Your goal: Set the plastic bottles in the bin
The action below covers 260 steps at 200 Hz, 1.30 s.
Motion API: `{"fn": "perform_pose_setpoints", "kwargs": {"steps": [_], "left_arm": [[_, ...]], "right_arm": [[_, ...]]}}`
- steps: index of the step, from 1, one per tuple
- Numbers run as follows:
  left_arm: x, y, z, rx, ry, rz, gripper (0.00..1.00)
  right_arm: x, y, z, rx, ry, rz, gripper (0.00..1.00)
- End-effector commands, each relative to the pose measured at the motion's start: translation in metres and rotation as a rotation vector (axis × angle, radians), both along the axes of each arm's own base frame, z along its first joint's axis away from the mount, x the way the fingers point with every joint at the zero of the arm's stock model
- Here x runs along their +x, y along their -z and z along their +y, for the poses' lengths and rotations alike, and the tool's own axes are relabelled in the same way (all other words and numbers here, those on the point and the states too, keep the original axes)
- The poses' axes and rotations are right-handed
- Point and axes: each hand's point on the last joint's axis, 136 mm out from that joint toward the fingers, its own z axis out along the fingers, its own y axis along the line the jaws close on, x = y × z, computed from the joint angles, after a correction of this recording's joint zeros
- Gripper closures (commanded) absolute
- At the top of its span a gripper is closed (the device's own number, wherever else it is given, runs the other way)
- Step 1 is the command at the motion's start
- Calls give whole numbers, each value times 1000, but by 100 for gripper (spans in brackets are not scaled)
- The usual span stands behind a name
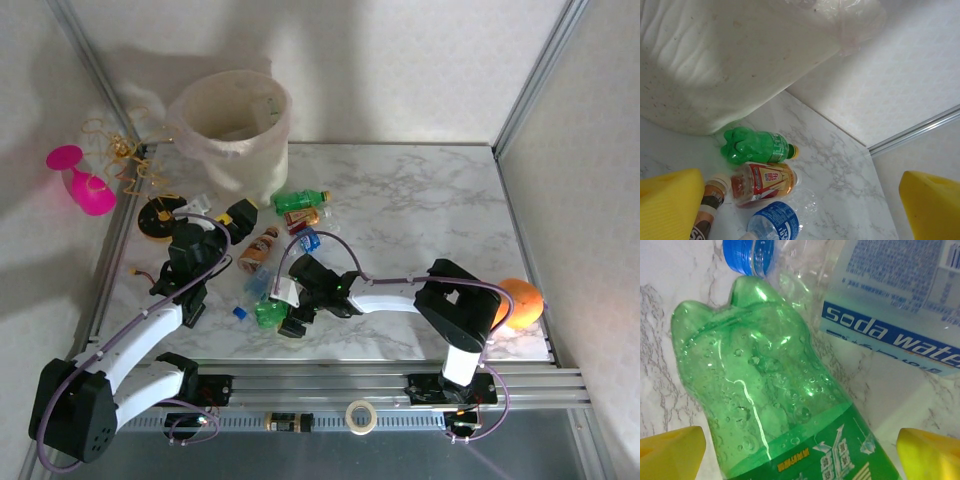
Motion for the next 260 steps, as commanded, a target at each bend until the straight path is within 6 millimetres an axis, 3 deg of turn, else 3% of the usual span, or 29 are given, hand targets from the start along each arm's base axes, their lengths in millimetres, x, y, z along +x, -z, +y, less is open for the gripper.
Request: {"fn": "perform_pose_setpoints", "kwargs": {"steps": [1,67,127,179,232,260], "left_arm": [[1,-1,4,-18,-15,-12,1],[1,-2,4,-34,-23,-14,0],[0,-7,3,-63,-18,-23,0],[-3,-17,-9,-106,31,-49,0],[-7,-25,-38,-140,111,-66,0],[-12,-30,-56,-175,166,-78,0]], "right_arm": [[-2,3,4,-11,-18,-15,4],[-4,10,-2,-23,-4,-5,29],[-7,-1,-9,2,-1,-17,41],[5,-64,-22,239,91,-8,42],[43,-137,-64,521,294,-66,45],[58,-158,-84,603,373,-100,47]]}}
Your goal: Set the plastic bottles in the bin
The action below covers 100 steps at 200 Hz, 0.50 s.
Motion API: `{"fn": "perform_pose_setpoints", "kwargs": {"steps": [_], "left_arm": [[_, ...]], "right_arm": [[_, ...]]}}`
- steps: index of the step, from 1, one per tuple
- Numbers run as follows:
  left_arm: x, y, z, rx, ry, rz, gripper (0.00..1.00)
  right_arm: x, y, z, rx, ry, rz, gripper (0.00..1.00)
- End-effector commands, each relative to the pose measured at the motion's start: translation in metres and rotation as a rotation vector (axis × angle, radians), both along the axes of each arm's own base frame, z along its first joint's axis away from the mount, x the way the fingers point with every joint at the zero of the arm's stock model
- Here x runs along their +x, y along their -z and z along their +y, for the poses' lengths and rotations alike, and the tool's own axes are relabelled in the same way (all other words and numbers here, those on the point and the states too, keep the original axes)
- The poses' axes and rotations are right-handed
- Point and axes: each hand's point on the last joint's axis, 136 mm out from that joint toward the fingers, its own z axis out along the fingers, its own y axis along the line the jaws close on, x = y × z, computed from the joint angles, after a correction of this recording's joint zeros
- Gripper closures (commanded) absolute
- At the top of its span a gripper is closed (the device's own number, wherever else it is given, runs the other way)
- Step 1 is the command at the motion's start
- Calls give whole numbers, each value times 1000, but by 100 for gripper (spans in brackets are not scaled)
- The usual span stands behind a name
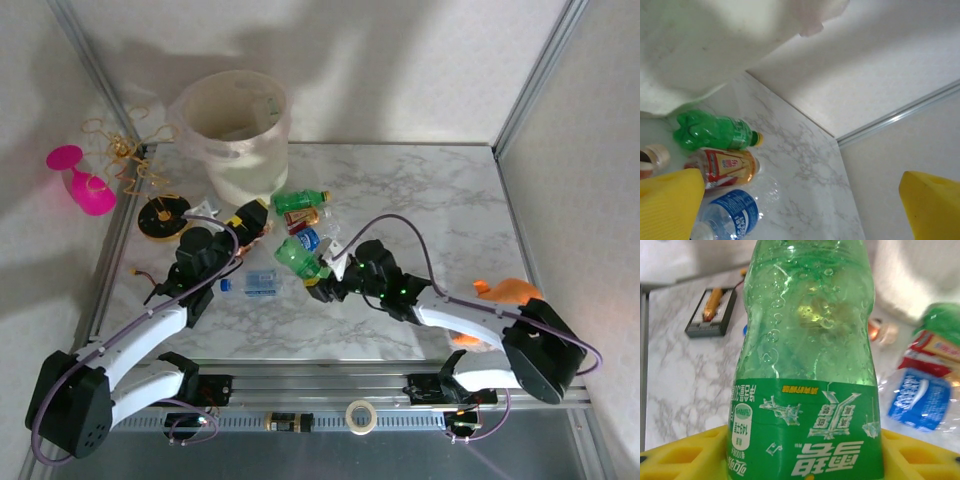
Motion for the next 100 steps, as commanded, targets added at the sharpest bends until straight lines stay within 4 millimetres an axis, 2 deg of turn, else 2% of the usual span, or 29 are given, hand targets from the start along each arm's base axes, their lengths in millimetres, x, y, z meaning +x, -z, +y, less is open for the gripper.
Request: {"fn": "perform_pose_setpoints", "kwargs": {"steps": [1,50,100], "left_arm": [[-4,-20,-19,-60,65,-53,0],[-17,-38,-56,-83,180,-101,0],[-27,-26,-107,-79,314,-71,0]], "right_arm": [[11,-30,-10,128,63,-22,47],[36,-36,-32,163,212,-25,48],[42,-57,-29,245,234,-40,48]]}}
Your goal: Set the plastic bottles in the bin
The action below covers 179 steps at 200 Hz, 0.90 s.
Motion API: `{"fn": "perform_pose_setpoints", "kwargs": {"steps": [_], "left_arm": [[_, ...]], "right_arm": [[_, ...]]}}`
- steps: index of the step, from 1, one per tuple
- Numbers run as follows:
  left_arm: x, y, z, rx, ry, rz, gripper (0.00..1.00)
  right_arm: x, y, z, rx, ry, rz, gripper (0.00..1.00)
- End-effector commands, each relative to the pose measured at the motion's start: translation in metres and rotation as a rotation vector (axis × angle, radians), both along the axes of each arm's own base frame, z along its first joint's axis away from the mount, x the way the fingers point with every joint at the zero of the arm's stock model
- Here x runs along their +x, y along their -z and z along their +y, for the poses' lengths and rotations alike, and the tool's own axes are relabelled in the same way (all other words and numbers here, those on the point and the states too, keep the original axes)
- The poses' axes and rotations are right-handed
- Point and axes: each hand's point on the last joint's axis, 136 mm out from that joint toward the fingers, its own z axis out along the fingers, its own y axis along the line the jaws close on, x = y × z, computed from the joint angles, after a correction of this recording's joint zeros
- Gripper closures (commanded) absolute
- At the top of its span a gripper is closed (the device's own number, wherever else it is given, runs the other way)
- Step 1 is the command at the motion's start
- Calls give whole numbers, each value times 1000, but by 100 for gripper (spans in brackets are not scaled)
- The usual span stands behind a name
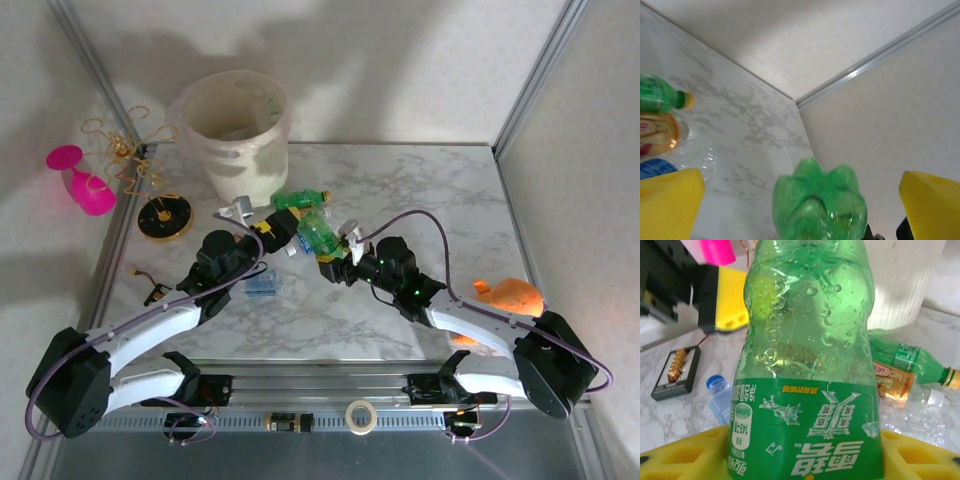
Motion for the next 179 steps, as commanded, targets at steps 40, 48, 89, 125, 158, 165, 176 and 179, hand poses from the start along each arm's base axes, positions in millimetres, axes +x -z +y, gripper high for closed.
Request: {"fn": "perform_pose_setpoints", "kwargs": {"steps": [40,48,89,125,158,165,176,179], "left_arm": [[-5,-8,-54,-24,138,-21,0],[-5,-8,-59,-24,150,-22,0],[-3,-9,-76,-21,190,-22,2],[0,-5,-86,-19,215,-11,12],[4,-6,-88,-25,210,-12,31],[5,-6,-88,-23,207,-14,35],[6,-8,-87,-19,202,-19,39],[7,-8,-87,-17,200,-18,40]], "right_arm": [[7,-28,3,100,19,-37,48],[6,-28,3,106,15,-36,48],[2,-28,5,124,-10,-27,47],[-1,-26,6,124,-22,-21,47],[0,-22,5,115,-14,-10,46],[0,-22,5,115,-13,-10,45],[0,-22,4,115,-9,-9,44],[0,-22,4,114,-7,-9,44]]}}
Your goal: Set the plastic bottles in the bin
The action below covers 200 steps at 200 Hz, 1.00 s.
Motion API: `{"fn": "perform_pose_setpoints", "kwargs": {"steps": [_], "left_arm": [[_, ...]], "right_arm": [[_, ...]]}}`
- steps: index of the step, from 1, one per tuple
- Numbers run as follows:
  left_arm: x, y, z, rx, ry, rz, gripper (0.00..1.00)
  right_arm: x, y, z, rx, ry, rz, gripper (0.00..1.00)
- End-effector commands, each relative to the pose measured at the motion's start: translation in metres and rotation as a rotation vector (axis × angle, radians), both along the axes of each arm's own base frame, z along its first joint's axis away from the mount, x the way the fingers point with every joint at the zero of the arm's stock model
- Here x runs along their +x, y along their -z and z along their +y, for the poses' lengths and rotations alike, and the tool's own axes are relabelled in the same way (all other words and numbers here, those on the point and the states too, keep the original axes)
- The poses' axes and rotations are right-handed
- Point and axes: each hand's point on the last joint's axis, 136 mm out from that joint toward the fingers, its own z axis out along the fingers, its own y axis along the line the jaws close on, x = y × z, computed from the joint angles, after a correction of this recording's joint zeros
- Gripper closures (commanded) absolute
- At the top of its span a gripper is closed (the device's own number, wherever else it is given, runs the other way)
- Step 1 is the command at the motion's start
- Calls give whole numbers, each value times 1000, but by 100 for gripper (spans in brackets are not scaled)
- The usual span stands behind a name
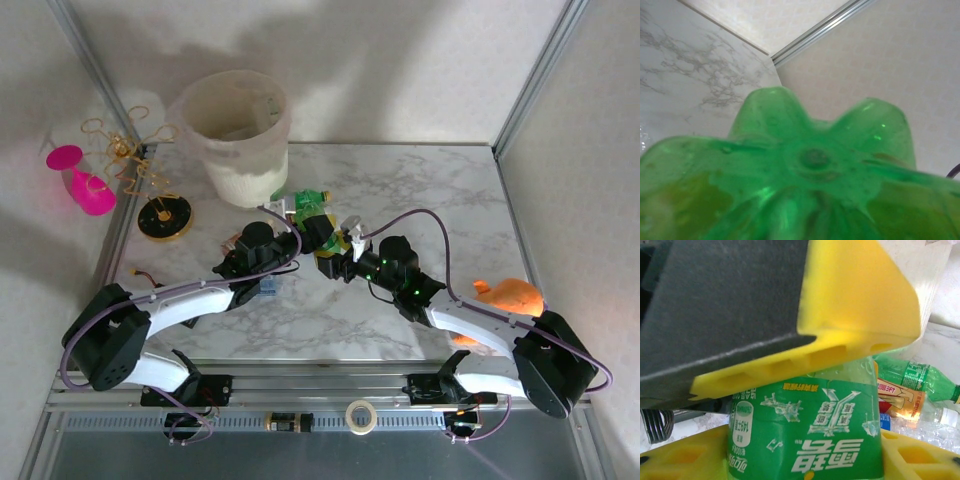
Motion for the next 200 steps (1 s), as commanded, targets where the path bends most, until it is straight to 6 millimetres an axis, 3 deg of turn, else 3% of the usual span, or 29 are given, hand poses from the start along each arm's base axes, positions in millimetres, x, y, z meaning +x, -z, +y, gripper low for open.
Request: {"fn": "perform_pose_setpoints", "kwargs": {"steps": [1,28,53,71,93,125,200], "left_arm": [[3,-23,-7,-36,11,-46,41],[8,-25,-7,-18,-4,-53,48],[16,-28,-5,5,-18,-61,53],[27,-33,3,19,-50,-74,53],[43,-46,19,36,-105,-102,54],[68,-83,47,42,-190,-178,54],[118,-191,122,150,-471,-412,57]], "right_arm": [[1,-4,-1,24,6,-11,44],[2,-5,-5,31,25,-10,38],[2,-8,-9,41,45,-19,23],[1,-10,-15,47,65,-23,11],[2,-10,-23,49,102,-25,8],[2,-5,-35,51,151,-21,4],[13,15,-55,-4,284,23,1]]}}
